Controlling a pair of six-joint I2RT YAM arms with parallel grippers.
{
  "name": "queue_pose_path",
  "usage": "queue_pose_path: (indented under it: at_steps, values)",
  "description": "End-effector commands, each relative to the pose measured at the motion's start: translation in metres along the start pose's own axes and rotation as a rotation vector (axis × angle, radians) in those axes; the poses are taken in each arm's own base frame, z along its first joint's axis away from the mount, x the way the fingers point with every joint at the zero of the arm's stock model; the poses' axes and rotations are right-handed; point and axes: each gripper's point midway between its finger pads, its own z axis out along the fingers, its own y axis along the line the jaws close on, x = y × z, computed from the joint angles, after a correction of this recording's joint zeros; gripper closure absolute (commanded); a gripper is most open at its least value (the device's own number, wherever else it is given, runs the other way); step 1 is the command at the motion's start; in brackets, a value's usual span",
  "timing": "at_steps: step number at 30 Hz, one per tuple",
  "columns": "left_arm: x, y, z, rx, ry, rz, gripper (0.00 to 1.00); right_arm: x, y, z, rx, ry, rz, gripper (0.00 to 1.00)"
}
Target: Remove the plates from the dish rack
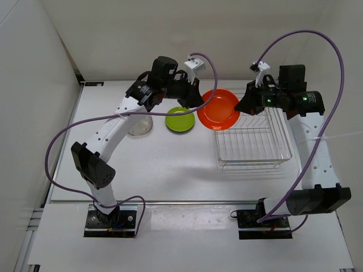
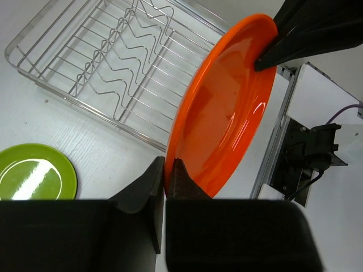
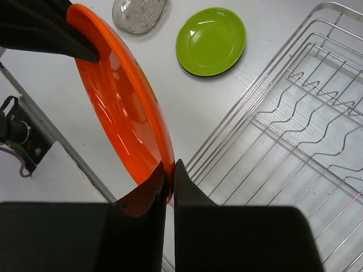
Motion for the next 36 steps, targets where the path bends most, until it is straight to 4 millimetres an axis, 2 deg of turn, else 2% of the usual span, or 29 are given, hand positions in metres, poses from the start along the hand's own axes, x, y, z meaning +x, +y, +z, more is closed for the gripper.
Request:
queue_pose_path:
  at_steps: [1,2,3,4,5,6,8,9,10,11,12,15,18,21,22,23,26,30,31,36]
  values:
    - [-0.028,-0.019,-0.015,0.006,-0.074,0.068,0.88,-0.005,0.024,-0.005,-0.074,-0.029,-0.021,0.92]
    - [-0.025,-0.014,-0.013,-0.014,-0.066,0.061,0.88,-0.005,0.024,-0.005,-0.074,-0.029,-0.021,0.80]
    - [-0.018,-0.007,-0.010,-0.040,-0.056,0.054,0.88,-0.005,0.024,-0.005,-0.073,-0.036,-0.036,0.57]
    - [-0.014,0.006,-0.009,-0.102,-0.047,0.061,0.88,-0.001,0.017,-0.006,-0.028,-0.032,-0.025,0.01]
    - [-0.015,0.014,-0.011,-0.149,-0.054,0.084,0.88,-0.003,0.011,-0.004,0.001,-0.041,-0.026,0.00]
    - [-0.005,0.026,-0.009,-0.203,-0.036,0.086,0.88,-0.002,0.006,-0.004,0.034,-0.045,-0.011,0.00]
    - [-0.002,0.063,-0.015,-0.316,-0.049,0.097,0.88,-0.006,-0.007,-0.006,0.117,-0.064,-0.007,0.00]
    - [0.003,0.078,-0.015,-0.350,-0.042,0.085,0.88,-0.004,-0.020,-0.008,0.192,-0.058,0.005,0.00]
    - [0.009,0.092,-0.018,-0.383,-0.037,0.073,0.88,-0.007,-0.026,-0.009,0.226,-0.066,0.009,0.00]
    - [0.013,0.114,-0.021,-0.419,-0.040,0.056,0.88,-0.010,-0.029,-0.013,0.258,-0.081,0.010,0.00]
    - [0.023,0.131,-0.018,-0.447,-0.020,0.038,0.88,-0.009,-0.033,-0.014,0.284,-0.080,0.011,0.00]
    - [0.043,0.171,-0.023,-0.502,0.013,0.000,0.88,-0.009,-0.037,-0.017,0.313,-0.087,0.007,0.00]
    - [0.070,0.207,-0.016,-0.510,0.058,-0.056,0.88,-0.003,-0.035,-0.018,0.312,-0.080,0.011,0.00]
    - [0.077,0.231,-0.014,-0.524,0.073,-0.085,0.88,-0.001,-0.034,-0.019,0.313,-0.079,0.001,0.00]
    - [0.092,0.236,-0.004,-0.509,0.102,-0.104,0.88,0.002,-0.035,-0.017,0.312,-0.071,0.005,0.00]
    - [0.093,0.245,-0.006,-0.511,0.098,-0.113,0.88,0.002,-0.035,-0.017,0.312,-0.071,0.005,0.00]
    - [0.115,0.260,-0.001,-0.502,0.137,-0.155,0.88,0.000,-0.036,-0.018,0.313,-0.077,-0.012,0.00]
    - [0.131,0.271,0.004,-0.476,0.152,-0.198,0.88,0.001,-0.038,-0.015,0.313,-0.069,-0.007,0.00]
    - [0.127,0.271,0.003,-0.477,0.145,-0.192,0.88,0.001,-0.038,-0.015,0.313,-0.069,-0.007,0.00]
    - [0.140,0.278,0.010,-0.464,0.159,-0.245,0.88,0.003,-0.040,-0.012,0.312,-0.061,-0.002,0.00]
